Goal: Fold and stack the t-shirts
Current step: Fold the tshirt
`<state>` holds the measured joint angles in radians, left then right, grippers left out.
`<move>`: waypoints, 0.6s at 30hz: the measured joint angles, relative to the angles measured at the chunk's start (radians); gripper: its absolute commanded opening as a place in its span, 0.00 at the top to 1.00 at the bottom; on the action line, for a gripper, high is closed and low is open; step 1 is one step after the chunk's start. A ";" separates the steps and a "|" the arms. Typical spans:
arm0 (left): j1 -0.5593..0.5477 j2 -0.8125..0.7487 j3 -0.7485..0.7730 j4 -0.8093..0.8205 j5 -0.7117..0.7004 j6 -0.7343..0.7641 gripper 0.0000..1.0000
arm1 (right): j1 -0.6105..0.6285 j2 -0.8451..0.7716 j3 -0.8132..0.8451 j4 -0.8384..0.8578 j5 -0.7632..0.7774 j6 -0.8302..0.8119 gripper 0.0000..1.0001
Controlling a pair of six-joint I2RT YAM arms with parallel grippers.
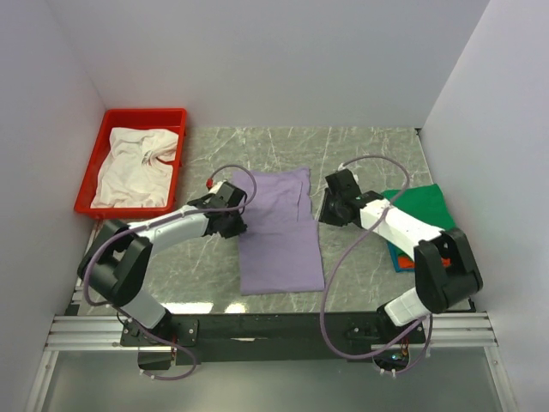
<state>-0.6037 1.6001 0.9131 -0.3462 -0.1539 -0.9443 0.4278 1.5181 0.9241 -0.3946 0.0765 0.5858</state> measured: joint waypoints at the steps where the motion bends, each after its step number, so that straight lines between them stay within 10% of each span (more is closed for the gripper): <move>1: 0.002 -0.018 0.000 -0.009 0.000 0.005 0.71 | 0.000 -0.024 0.000 0.000 -0.008 0.000 0.69; 18: 0.003 -0.415 -0.293 -0.053 0.211 -0.004 0.57 | 0.092 -0.492 -0.359 0.010 -0.208 0.089 0.63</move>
<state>-0.6010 1.1854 0.6201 -0.3992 0.0566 -0.9482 0.5194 1.0264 0.5648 -0.3851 -0.1314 0.6743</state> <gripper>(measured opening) 0.410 0.346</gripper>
